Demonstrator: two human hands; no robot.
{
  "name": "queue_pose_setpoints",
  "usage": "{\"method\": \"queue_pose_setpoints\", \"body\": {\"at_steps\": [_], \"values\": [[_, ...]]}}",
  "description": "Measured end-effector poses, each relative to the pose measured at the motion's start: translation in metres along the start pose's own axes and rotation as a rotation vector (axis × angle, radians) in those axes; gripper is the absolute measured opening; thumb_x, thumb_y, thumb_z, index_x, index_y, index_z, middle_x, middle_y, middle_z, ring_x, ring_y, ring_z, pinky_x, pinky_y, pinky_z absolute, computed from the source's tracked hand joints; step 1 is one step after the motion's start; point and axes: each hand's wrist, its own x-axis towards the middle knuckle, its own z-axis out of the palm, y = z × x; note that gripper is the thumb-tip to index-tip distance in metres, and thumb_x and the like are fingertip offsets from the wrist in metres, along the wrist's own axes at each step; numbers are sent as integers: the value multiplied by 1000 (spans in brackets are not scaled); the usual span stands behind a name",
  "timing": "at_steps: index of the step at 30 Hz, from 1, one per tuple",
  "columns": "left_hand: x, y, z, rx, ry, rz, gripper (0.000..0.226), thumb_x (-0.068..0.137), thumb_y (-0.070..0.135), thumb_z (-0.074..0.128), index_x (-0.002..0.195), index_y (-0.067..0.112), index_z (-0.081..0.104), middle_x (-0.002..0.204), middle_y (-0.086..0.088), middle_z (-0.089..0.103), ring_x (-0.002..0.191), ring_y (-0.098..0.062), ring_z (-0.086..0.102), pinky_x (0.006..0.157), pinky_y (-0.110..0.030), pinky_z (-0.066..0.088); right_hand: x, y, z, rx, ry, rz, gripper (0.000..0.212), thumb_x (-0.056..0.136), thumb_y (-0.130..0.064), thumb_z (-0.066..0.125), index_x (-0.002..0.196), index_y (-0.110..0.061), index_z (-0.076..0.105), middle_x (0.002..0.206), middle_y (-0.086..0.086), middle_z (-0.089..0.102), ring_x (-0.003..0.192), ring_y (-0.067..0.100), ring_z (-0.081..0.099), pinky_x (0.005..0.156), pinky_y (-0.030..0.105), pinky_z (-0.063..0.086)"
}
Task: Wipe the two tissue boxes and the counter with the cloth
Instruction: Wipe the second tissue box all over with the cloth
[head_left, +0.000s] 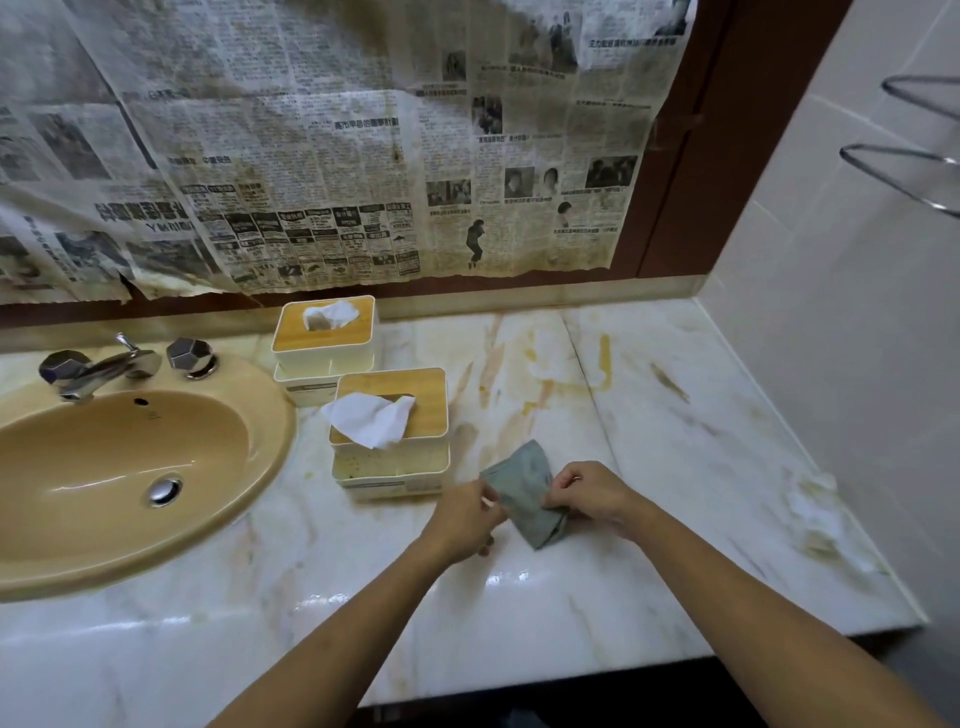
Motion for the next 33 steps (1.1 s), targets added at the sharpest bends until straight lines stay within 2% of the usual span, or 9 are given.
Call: {"method": "queue_pose_setpoints", "body": {"at_steps": [3, 7, 12, 15, 18, 22, 26, 29, 33], "values": [[3, -1, 6, -287, 49, -118, 23, 91, 17, 66, 106, 4, 54, 83, -16, 64, 58, -27, 64, 61, -41, 58, -6, 6, -4, 121, -17, 73, 35, 70, -8, 83, 96, -13, 59, 92, 12, 67, 76, 21, 64, 69, 32, 56], [11, 6, 17, -452, 77, -204, 30, 86, 14, 72, 100, 6, 47, 87, -21, 62, 57, -27, 60, 54, -36, 56, -13, 11, -2, 375, -104, 157, 64, 70, -3, 85, 119, -22, 48, 113, 19, 65, 97, 30, 68, 69, 36, 61], [20, 1, 35, -331, 224, -228, 51, 70, 34, 83, 99, 15, 46, 86, -13, 69, 61, -27, 67, 55, -39, 58, -6, 7, 7, 471, -34, 237, 31, 78, -23, 80, 99, -2, 68, 89, 15, 71, 77, 24, 71, 68, 34, 59], [21, -3, 39, 19, 265, -170, 55, 63, 48, 79, 97, 21, 46, 86, 2, 65, 77, -26, 69, 64, -38, 55, -1, 6, 11, 402, 36, 219, 14, 82, -15, 76, 86, -5, 67, 81, 13, 67, 64, 19, 64, 56, 27, 53], [18, 1, 41, 216, 283, -61, 48, 73, 32, 74, 108, 16, 46, 91, 1, 58, 87, -25, 62, 63, -30, 41, 3, 8, 14, 228, 100, 160, 30, 73, -11, 81, 96, -11, 61, 90, 12, 67, 68, 19, 64, 55, 26, 52], [19, -3, 35, 96, 272, -46, 47, 67, 19, 74, 105, 16, 45, 83, 0, 59, 76, -21, 60, 61, -32, 45, 3, 13, 9, 52, 168, 145, 52, 64, -14, 79, 111, -18, 58, 104, 8, 64, 92, 21, 65, 76, 32, 57], [18, -12, 23, -233, 226, -82, 38, 71, 2, 72, 102, 13, 53, 72, -3, 57, 67, -15, 55, 68, -33, 51, -11, 18, 3, -110, 106, 83, 50, 67, -20, 75, 112, -25, 55, 105, 2, 60, 78, 15, 59, 59, 24, 46], [20, -20, 13, -362, 141, -106, 36, 69, -3, 74, 97, 16, 60, 77, -2, 51, 72, -17, 51, 78, -43, 55, -14, 23, 4, -322, 137, -49, 44, 74, -29, 73, 114, -27, 55, 99, -1, 59, 83, 12, 58, 63, 20, 41], [18, -11, 6, -266, 90, 46, 38, 72, -1, 77, 103, 16, 63, 97, 0, 61, 88, -14, 57, 72, -17, 50, -10, 21, 9, -328, 132, -314, 46, 84, -22, 68, 126, -30, 54, 117, 0, 55, 98, 8, 52, 88, 23, 45]]}}
